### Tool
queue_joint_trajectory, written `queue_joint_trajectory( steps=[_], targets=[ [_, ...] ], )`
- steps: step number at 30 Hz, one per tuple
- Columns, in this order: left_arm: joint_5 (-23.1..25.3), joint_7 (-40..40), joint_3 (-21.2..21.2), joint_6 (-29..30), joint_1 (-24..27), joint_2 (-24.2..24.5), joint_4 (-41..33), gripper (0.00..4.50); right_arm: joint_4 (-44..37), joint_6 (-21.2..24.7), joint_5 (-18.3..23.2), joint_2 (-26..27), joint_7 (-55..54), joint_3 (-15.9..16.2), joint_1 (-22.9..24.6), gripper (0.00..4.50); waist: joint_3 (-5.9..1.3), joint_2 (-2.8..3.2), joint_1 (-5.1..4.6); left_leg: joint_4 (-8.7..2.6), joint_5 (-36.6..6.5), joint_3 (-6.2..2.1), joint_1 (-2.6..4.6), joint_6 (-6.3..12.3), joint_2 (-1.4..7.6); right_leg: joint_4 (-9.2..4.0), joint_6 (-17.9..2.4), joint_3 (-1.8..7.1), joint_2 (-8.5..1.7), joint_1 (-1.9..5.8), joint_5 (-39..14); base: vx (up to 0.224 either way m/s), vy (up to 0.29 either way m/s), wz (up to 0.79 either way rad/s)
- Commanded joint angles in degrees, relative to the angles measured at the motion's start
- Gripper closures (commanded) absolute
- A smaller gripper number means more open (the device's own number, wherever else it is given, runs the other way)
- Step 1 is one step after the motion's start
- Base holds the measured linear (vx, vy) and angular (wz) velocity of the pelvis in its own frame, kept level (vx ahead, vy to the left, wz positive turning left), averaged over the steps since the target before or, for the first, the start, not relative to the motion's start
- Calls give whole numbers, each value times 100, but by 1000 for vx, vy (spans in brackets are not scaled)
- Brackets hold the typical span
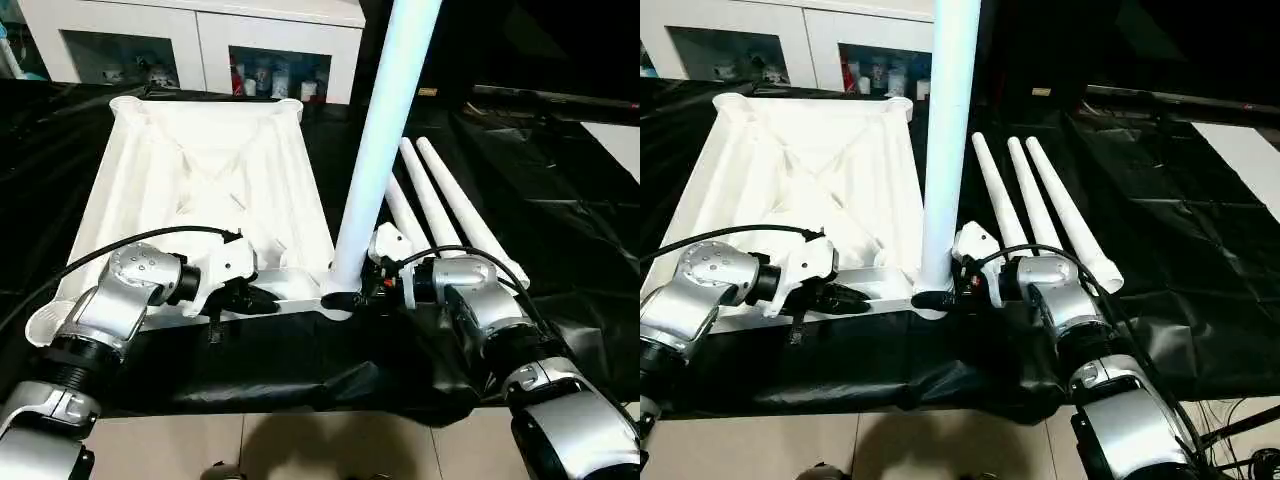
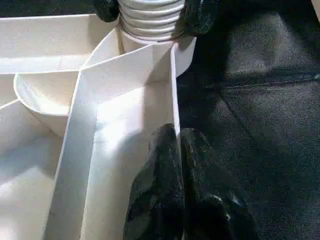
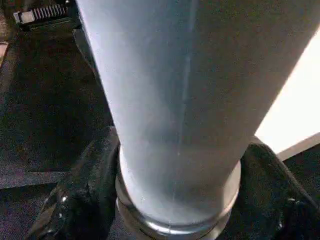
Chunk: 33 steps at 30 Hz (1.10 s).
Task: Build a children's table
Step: Rotate leg to tighten
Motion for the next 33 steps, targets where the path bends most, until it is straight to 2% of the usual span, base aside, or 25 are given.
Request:
queue_joint_trajectory(
  steps=[1, 4, 5, 8, 9, 10, 11, 12, 13, 14, 16, 17, 18, 19, 20, 21, 22, 23, 25, 27, 28, 30, 31, 33],
  targets=[
    [50, -213, -199, -31, 70, 19, -28, 450, 30, 14, -80, -54, -31, -42, 111, 179, -327, 107, -15, -368, -1280, 20, 53, 192, 81, -321, -1276, 300, -269, 312, -796, 0, 0, 0],
    [48, -182, -213, -16, 44, -7, 29, 450, 173, 134, 51, 53, -332, -230, 103, 182, -313, 111, -24, -377, -1337, 16, 47, 179, 79, -332, -1268, 300, -272, 312, -870, 0, 0, 0],
    [42, -139, -203, 31, 34, -35, 50, 450, 244, 250, 153, 132, -550, -366, 84, 182, -293, 129, -37, -387, -1428, 14, 52, 161, 80, -350, -1244, 304, -273, 297, -1013, 0, 0, 0],
    [64, 38, -194, 185, 1, -144, 89, 450, 349, 429, 351, 331, -1082, -630, 76, 182, -281, 119, -67, -411, -1608, -5, 46, 64, 76, -386, -1139, 307, -289, 303, -1409, 0, 0, 0],
    [77, 143, -185, 289, -20, -205, 109, 450, 377, 465, 400, 410, -1269, -699, 87, 182, -263, 134, -85, -419, -1706, -15, 59, 17, 73, -414, -1085, 313, -296, 276, -1609, 0, 0, 0],
    [84, 210, -177, 357, -30, -242, 117, 450, 390, 485, 425, 459, -1377, -736, 97, 182, -259, 125, -110, -424, -1803, -22, 73, -11, 68, -441, -1041, 315, -292, 267, -1758, 0, 0, 0],
    [163, 433, -181, 508, -84, -343, 200, 450, 449, 476, 418, 595, -1753, -792, 113, 182, -258, 120, -114, -426, -1820, -28, 73, -14, 66, -451, -1019, 315, -299, 268, -1821, 0, 0, 0],
    [211, 640, -170, 646, -135, -454, 283, 450, 512, 474, 389, 731, -2145, -832, 124, 182, -231, 151, -132, -432, -1858, -32, 77, -48, 61, -468, -985, 319, -296, 243, -1920, 0, 0, 0],
    [241, 768, -162, 729, -167, -524, 337, 450, 551, 470, 363, 817, -2399, -852, 130, 183, -223, 142, -173, -439, -1931, -34, 81, -87, 54, -485, -953, 318, -288, 226, -2049, 0, 0, 0],
    [317, 1050, -147, 863, -244, -658, 458, 450, 666, 430, 259, 952, -2998, -869, 101, 183, -212, 162, -181, -444, -2005, -42, 94, -109, 51, -500, -925, 313, -285, 222, -2155, 0, 0, 0],
    [404, 1364, -138, 1008, -340, -807, 608, 450, 819, 389, 124, 1115, -3739, -903, 44, 183, -183, 158, -237, -452, -2234, -69, 107, -189, 31, -554, -765, 295, -292, 199, -2666, 0, 0, 0],
    [464, 1512, -158, 1106, -395, -892, 692, 450, 915, 401, 103, 1221, -4126, -951, -5, 183, -182, 152, -243, -452, -2281, -77, 107, -182, 23, -572, -704, 289, -291, 202, -2804, 0, 0, 0],
    [517, 1705, -159, 1207, -448, -984, 779, 450, 1000, 428, 97, 1317, -4453, -1012, -62, 183, -185, 160, -249, -449, -2348, -86, 133, -161, 20, -608, -622, 284, -302, 181, -2973, 0, 0, 0],
    [576, 2062, -148, 1474, -563, -1212, 976, 450, 1183, 460, 160, 1554, -5070, -1160, -217, 183, -174, 158, -279, -454, -2409, -86, 129, -159, 22, -617, -591, 291, -298, 157, -3032, 0, 0, 0],
    [580, 2077, -147, 1482, -566, -1219, 981, 450, 1188, 462, 162, 1562, -5088, -1165, -223, 183, -171, 158, -281, -451, -2437, -96, 135, -175, 13, -623, -565, 276, -290, 154, -3096, 0, 0, 0],
    [656, 2381, -123, 1630, -639, -1351, 1085, 450, 1292, 488, 159, 1717, -5426, -1213, -331, 183, -140, 119, -286, -451, -2557, -100, 158, -155, 5, -657, -484, 262, -277, 119, -3242, 0, 0, 0],
    [661, 2404, -119, 1644, -645, -1359, 1092, 450, 1300, 487, 150, 1730, -5449, -1208, -340, 183, -132, 134, -289, -452, -2648, -112, 162, -137, -1, -675, -420, 261, -288, 104, -3352, 0, 0, 0],
    [698, 2533, -102, 1712, -677, -1402, 1121, 450, 1342, 465, 100, 1807, -5561, -1172, -397, 183, -128, 109, -294, -456, -2678, -118, 146, -116, -3, -688, -376, 250, -288, 112, -3420, 0, 0, 0],
    [769, 2673, -105, 1748, -725, -1422, 1139, 450, 1385, 417, 55, 1931, -5556, -1131, -486, 183, -119, 116, -296, -463, -2744, -139, 137, -84, -10, -717, -264, 240, -296, 98, -3565, 0, 0, 0],
    [784, 2564, -137, 1664, -723, -1362, 1078, 450, 1345, 325, 116, 1995, -5166, -1129, -544, 183, -124, 116, -299, -473, -2760, -151, 124, -61, -10, -734, -219, 237, -313, 107, -3620, 0, 0, 0],
    [788, 2514, -144, 1640, -704, -1320, 1030, 450, 1300, 258, 158, 1998, -4956, -1134, -550, 183, -157, 109, -294, -485, -2685, -154, 112, -40, -1, -727, -227, 235, -321, 139, -3512, 0, 0, 0],
    [790, 2473, -140, 1628, -678, -1270, 979, 450, 1248, 162, 188, 1991, -4794, -1137, -555, 183, -197, 119, -282, -517, -2339, -147, 57, -2, 24, -672, -367, 254, -327, 200, -2977, 0, 0, 0],
    [786, 2415, -145, 1530, -651, -1227, 935, 450, 1211, 108, 214, 1971, -4743, -1155, -567, 127, -187, 130, -286, -524, -2189, -128, 37, 8, 34, -636, -499, 270, -306, 190, -2609, 0, 0, 0],
    [773, 2341, -149, 1482, -619, -1179, 883, 450, 1184, 71, 222, 1939, -4717, -1163, -584, 113, -186, 136, -289, -516, -2167, -106, 49, 14, 33, -608, -640, 283, -304, 188, -2378, 0, 0, 0]
  ],
)
